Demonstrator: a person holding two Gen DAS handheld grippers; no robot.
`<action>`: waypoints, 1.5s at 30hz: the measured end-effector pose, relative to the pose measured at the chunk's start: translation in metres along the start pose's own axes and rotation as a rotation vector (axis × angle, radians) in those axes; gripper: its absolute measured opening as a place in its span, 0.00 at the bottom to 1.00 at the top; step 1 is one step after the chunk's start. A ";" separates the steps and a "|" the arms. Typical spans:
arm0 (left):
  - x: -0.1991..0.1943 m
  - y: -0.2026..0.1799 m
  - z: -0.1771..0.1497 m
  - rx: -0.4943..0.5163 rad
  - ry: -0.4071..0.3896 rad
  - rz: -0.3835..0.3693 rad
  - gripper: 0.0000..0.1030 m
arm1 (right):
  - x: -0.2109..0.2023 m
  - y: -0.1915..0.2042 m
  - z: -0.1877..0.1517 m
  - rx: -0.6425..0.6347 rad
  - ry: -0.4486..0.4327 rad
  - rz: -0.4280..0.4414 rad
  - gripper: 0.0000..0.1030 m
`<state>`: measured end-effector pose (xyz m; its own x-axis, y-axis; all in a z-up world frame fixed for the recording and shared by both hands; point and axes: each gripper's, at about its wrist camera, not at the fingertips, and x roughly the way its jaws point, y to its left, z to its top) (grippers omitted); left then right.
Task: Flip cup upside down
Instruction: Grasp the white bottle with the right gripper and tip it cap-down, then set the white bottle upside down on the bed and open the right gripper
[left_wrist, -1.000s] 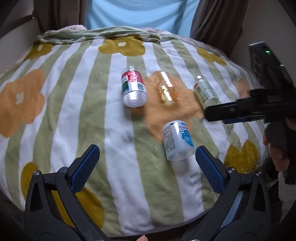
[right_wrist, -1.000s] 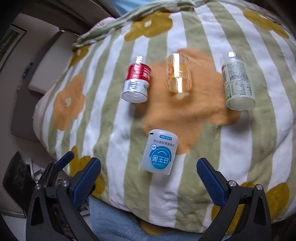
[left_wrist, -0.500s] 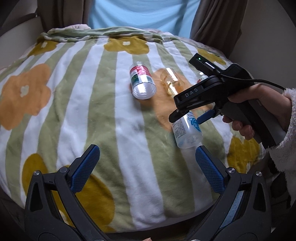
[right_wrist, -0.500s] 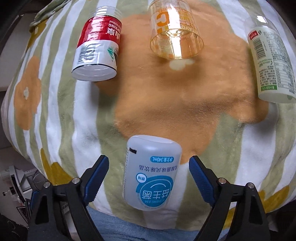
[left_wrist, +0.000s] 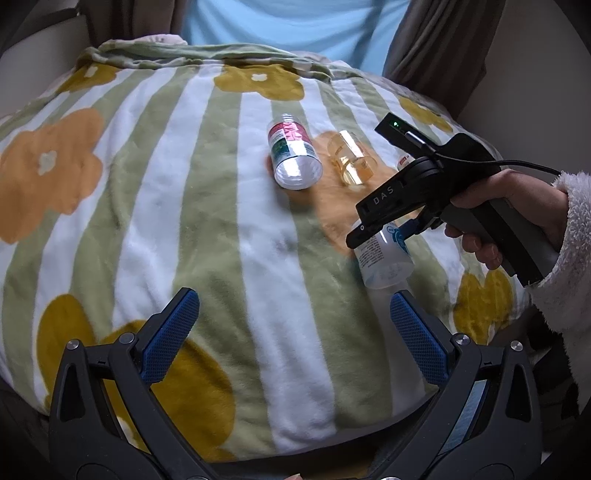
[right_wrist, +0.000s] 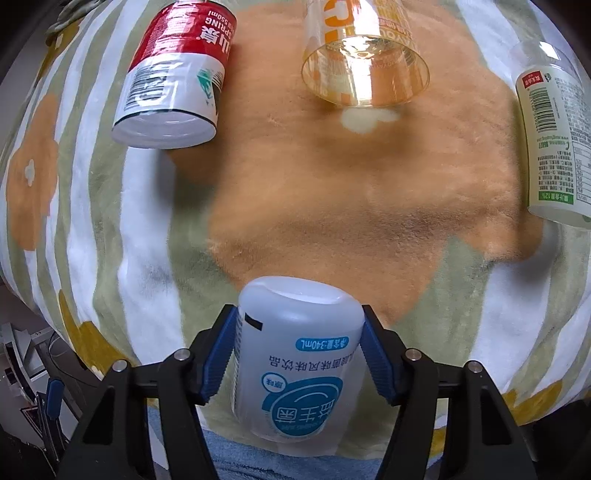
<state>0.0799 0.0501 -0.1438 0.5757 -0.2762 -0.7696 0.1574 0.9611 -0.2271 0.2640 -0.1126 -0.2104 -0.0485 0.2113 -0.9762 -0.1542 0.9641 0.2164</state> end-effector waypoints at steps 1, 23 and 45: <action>0.000 0.001 -0.001 -0.002 0.000 -0.001 1.00 | -0.008 -0.003 -0.001 -0.003 -0.024 0.018 0.59; -0.013 0.014 -0.017 0.025 -0.111 0.096 1.00 | -0.007 0.020 -0.105 -0.319 -1.033 -0.143 0.59; -0.005 -0.005 -0.013 0.046 -0.104 0.074 1.00 | -0.007 0.010 -0.123 -0.338 -0.898 -0.095 0.59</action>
<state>0.0656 0.0463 -0.1471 0.6667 -0.2042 -0.7168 0.1464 0.9789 -0.1428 0.1414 -0.1244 -0.1996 0.7302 0.3151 -0.6062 -0.4020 0.9156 -0.0084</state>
